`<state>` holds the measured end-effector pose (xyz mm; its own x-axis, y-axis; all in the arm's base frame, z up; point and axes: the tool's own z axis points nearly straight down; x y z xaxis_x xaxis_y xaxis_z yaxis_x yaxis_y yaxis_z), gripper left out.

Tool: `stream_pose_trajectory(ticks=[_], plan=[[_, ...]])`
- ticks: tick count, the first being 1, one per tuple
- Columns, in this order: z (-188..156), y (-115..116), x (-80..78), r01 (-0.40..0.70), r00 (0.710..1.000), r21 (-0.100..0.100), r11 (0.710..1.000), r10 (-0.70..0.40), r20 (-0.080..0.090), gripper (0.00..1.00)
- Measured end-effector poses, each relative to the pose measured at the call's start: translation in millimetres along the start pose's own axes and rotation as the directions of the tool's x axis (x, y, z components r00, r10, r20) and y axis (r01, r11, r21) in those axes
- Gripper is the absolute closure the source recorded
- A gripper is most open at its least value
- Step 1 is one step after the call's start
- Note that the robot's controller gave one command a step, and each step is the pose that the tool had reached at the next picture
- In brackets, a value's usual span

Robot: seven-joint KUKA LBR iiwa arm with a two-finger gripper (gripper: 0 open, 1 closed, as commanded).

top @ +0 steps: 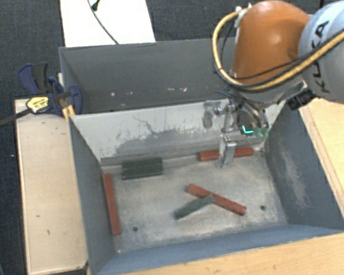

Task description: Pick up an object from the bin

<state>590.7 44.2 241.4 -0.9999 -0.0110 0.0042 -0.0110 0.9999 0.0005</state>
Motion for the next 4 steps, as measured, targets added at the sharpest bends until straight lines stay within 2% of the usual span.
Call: stream_pose_trajectory(ticks=[1, 2, 3, 4], plan=[[104.6, -2.7, 2.4, -0.141, 0.99, 0.0, 0.99, 0.141, -0.001, 0.0], [172.1, 9.1, 41.4, 0.058, 0.998, 0.0, 0.998, -0.058, 0.003, 0.0], [170.7, 8.8, 40.3, 0.054, 0.999, 0.0, 0.999, -0.054, 0.005, 1.0], [31.9, 38.9, 25.3, 0.138, 0.99, 0.0, 0.99, -0.138, 0.016, 1.0]])
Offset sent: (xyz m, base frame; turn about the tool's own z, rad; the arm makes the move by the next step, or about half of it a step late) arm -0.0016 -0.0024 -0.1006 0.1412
